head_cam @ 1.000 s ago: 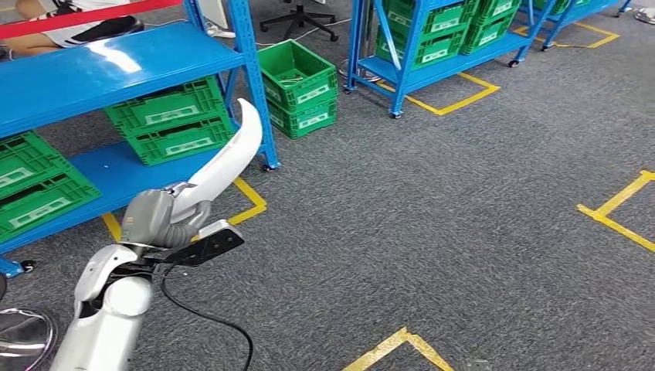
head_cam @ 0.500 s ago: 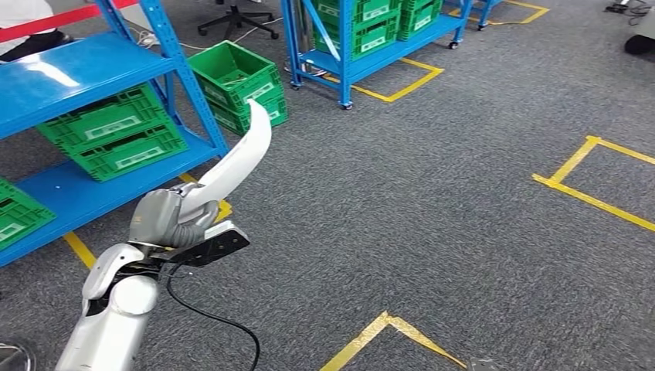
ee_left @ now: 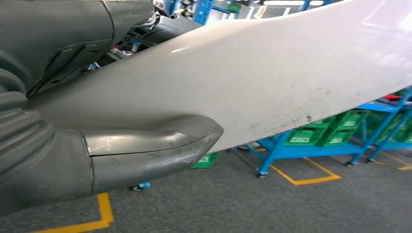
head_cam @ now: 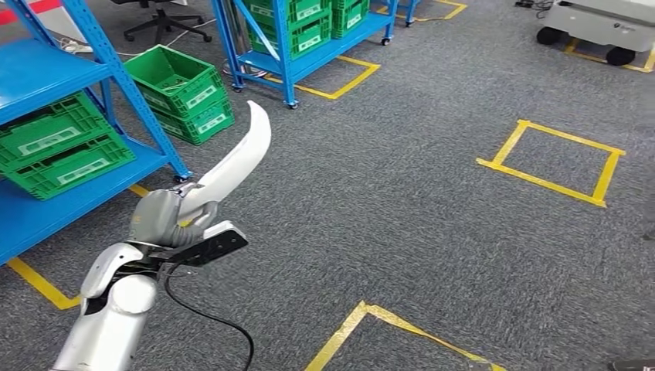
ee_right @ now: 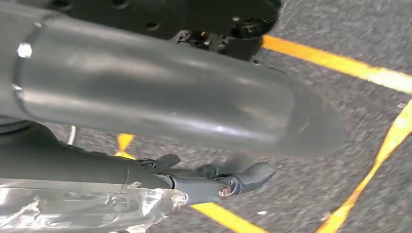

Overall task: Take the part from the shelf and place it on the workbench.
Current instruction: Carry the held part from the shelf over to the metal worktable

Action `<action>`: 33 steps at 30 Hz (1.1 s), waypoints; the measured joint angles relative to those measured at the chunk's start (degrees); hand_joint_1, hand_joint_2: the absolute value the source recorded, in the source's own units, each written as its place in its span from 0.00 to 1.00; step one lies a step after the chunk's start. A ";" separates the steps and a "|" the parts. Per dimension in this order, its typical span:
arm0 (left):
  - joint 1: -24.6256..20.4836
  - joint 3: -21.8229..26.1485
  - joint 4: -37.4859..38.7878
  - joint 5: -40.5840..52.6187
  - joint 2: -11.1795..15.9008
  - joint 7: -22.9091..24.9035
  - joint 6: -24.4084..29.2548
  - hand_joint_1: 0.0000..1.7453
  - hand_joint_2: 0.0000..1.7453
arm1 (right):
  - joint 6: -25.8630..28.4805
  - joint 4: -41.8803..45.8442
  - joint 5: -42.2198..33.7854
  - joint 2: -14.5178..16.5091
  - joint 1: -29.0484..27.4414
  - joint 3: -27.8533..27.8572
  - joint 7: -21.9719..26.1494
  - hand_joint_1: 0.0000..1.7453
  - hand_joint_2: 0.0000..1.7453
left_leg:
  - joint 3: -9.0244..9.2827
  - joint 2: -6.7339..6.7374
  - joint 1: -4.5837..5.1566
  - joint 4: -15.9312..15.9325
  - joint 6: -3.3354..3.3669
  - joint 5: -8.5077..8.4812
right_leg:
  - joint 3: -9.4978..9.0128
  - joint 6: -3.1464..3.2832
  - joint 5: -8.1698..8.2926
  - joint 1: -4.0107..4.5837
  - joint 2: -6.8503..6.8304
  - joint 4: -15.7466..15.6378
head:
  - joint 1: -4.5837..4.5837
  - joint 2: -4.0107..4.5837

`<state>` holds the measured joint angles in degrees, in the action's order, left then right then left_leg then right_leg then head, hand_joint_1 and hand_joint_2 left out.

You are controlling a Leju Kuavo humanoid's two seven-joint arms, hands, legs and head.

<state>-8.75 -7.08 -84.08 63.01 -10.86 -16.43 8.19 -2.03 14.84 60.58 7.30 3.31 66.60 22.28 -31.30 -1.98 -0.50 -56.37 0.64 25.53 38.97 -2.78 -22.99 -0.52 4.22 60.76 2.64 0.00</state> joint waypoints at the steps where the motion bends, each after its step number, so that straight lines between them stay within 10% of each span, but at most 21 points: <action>1: 0.03 -0.02 0.05 -0.04 0.05 0.01 -0.01 1.00 1.00 | 0.04 0.00 0.10 0.00 0.07 0.04 -0.05 0.00 0.00 | -0.02 0.71 0.02 0.05 0.18 -0.08 | 1.50 -0.20 -1.82 0.03 -1.80 3.22 | 0.21 0.00; 5: 0.32 0.16 0.54 -0.72 0.58 0.01 -0.01 1.00 1.00 | 0.11 -0.01 0.82 0.12 0.29 0.06 -0.19 0.00 0.00 | -0.08 3.53 0.16 0.00 0.30 -0.05 | 5.47 -0.85 -6.08 -0.06 -3.90 13.60 | 0.48 0.00; 10: 0.43 0.82 1.16 -2.17 0.98 -0.89 0.09 1.00 1.00 | 0.32 -0.05 1.83 0.40 0.53 0.06 -0.28 0.00 0.00 | 0.06 5.93 0.64 -0.27 -0.59 0.34 | -3.81 0.06 -0.99 0.34 -7.18 -1.65 | 0.35 0.00; 15: 0.53 1.21 1.57 -3.09 1.05 -1.86 0.15 1.00 1.00 | 0.35 -0.07 2.49 0.55 0.52 0.05 -0.51 0.00 0.00 | -0.69 5.59 0.48 -2.45 -1.97 2.22 | -3.68 1.80 -0.67 0.20 -5.00 -2.23 | 0.14 0.00; 18: 0.85 1.58 1.82 -3.35 1.29 -1.97 0.16 1.00 1.00 | 0.33 -0.07 2.67 0.57 0.67 0.06 -0.52 0.00 0.00 | -5.58 2.69 0.39 -13.08 -2.36 7.59 | -3.47 2.41 -0.45 0.02 -3.32 -2.29 | -0.08 0.00; 20: 1.27 2.05 1.98 -3.80 1.43 -2.11 0.27 1.00 1.00 | 0.31 -0.07 3.08 0.57 0.62 0.05 -0.64 0.00 0.00 | -7.80 2.24 0.35 -17.17 -2.41 8.20 | -3.29 2.44 -0.32 -0.01 -1.95 -2.28 | -0.11 0.00; 24: 1.57 3.46 2.04 -5.10 1.78 -3.20 0.88 1.00 1.00 | 0.26 -0.09 4.25 0.71 0.63 -0.09 -0.82 0.00 0.00 | -2.46 -0.50 -0.44 -5.13 -2.63 1.38 | -2.93 1.74 0.02 -0.15 0.79 -2.01 | -0.18 0.00; 28: 1.19 4.81 2.58 -5.80 2.18 -4.30 1.18 1.00 1.00 | 0.23 -0.10 5.16 1.03 0.76 -0.29 -0.57 0.00 0.00 | -0.94 -1.53 -0.57 -1.06 -1.86 0.44 | -1.90 0.22 0.79 -0.34 2.86 -2.36 | -0.31 0.00; 30: 0.29 5.52 3.41 -6.06 2.38 -4.95 1.45 1.00 1.00 | 0.23 -0.14 5.39 1.26 0.79 -0.47 -0.20 0.00 0.00 | -0.95 -0.42 -0.65 -0.86 -1.05 0.08 | -0.88 -0.25 0.01 -0.23 1.43 -1.09 | -0.02 0.00; 33: -1.38 6.72 5.62 -6.16 2.89 -5.93 1.80 1.00 1.00 | 0.27 -0.15 5.13 1.54 2.00 -0.61 0.65 0.00 0.00 | -1.00 1.60 -0.38 -0.76 -0.31 -0.07 | 3.76 -0.54 -5.03 -0.02 -2.85 8.79 | 0.55 0.00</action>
<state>-10.12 -0.36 -78.46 56.86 -7.97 -22.36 9.98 -1.76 14.69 65.71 8.84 5.32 66.00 22.93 -32.30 -0.38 -0.88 -57.14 0.33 25.46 42.74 -3.32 -28.02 -0.53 1.37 69.55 3.19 0.00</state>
